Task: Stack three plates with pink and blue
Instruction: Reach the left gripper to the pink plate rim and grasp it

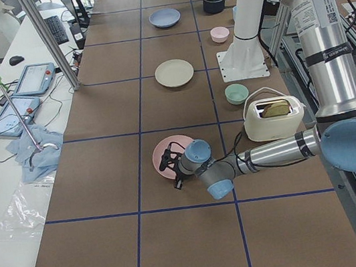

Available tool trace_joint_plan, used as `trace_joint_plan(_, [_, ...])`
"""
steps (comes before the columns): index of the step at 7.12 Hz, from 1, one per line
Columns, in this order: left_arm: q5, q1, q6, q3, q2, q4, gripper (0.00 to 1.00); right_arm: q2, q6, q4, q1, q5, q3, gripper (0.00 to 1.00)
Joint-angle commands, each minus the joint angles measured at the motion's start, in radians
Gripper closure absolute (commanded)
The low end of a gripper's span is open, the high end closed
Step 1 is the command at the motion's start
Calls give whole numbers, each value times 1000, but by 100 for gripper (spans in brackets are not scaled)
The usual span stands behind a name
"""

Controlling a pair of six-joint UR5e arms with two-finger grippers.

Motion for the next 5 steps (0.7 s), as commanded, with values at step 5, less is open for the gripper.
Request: trace_joint_plan(5, [-98,7,-5,-94,-19,40,100,-1,0,0,0,-1,-1,0])
